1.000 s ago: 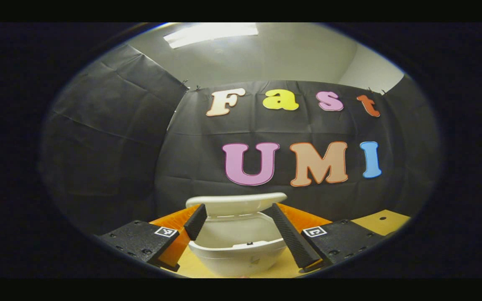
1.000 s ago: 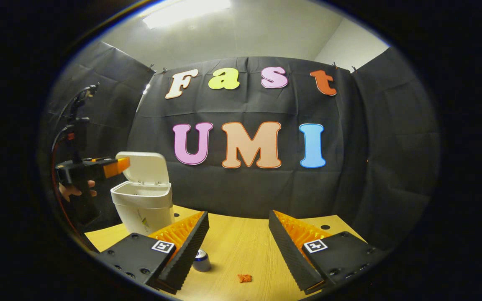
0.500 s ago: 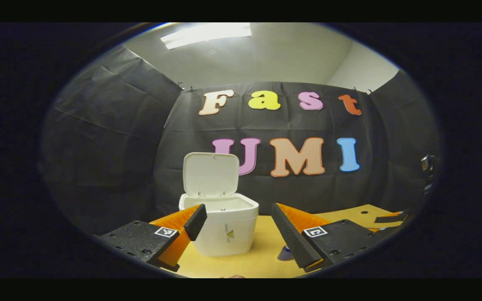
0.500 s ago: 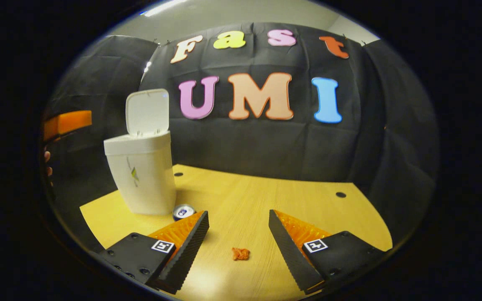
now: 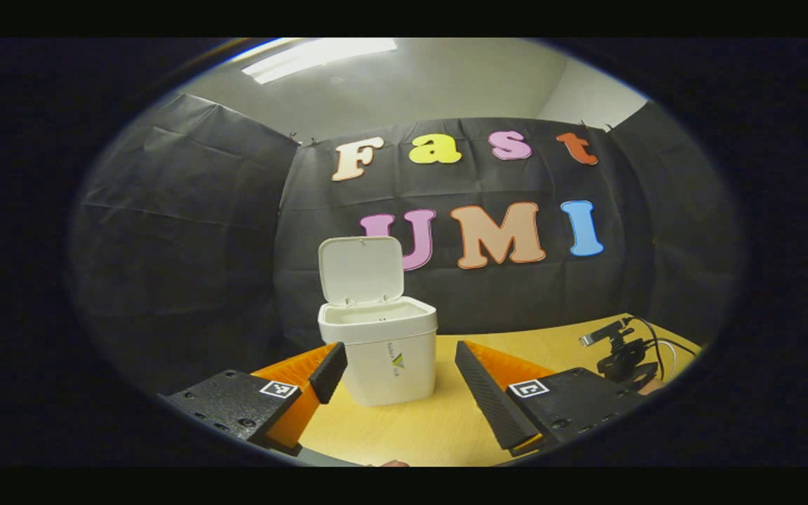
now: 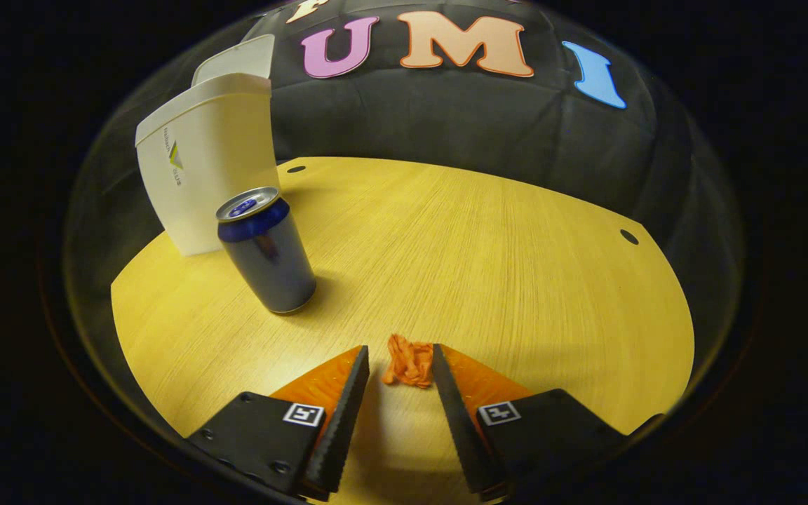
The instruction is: Press the lid of the desktop garbage bin to open it, pick up the crumpled paper on the desktop and throw it into the bin, then pick up the pop can on the desktop and drop it into the bin, and finally close the garbage bin lid.
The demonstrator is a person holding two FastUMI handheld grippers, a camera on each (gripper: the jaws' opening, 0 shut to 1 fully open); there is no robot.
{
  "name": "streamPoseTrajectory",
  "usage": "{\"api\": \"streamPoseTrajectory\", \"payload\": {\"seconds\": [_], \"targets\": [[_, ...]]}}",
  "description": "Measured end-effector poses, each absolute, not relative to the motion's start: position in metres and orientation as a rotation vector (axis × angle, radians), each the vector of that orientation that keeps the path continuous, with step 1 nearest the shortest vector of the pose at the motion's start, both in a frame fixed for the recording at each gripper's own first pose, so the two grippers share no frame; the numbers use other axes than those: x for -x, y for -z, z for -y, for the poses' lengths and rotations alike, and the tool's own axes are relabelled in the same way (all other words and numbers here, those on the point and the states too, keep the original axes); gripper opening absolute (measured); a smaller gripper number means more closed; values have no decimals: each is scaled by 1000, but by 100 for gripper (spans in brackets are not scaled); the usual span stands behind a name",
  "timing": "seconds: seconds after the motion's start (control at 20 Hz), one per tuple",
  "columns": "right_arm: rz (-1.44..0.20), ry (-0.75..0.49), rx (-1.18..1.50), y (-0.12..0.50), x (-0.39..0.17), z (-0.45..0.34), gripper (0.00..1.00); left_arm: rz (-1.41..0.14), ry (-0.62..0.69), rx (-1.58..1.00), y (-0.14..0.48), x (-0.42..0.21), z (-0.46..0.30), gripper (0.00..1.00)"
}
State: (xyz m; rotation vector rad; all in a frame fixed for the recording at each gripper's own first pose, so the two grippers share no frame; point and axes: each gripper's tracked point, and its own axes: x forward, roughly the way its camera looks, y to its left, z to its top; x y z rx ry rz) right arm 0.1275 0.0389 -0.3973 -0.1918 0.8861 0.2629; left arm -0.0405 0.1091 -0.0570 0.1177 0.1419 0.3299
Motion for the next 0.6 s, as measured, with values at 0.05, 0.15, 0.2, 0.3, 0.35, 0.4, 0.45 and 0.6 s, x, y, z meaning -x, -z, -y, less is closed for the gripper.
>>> {"api": "streamPoseTrajectory", "payload": {"seconds": [0.05,0.15,0.2,0.3,0.35,0.4,0.45,0.6], "targets": [[-883,-274,197,399,-127,-41,62,-143,-332,-111,57,40,-111,93],[-918,-284,203,407,-120,-41,43,-151,-335,-98,58,36,-115,92],[-902,-280,191,407,-123,-41,42,-156,-334,-94,59,33,-115,93],[-893,-266,191,404,-128,-35,21,-165,-329,-98,63,31,-120,93],[-877,-247,183,399,-134,-33,21,-167,-325,-101,62,31,-121,93],[-849,-242,163,388,-140,-34,14,-167,-318,-101,62,29,-121,93],[-831,-250,139,370,-145,-39,14,-165,-308,-98,62,28,-122,93],[-694,-268,105,294,-164,-62,14,-152,-280,-82,59,19,-126,93]]}}
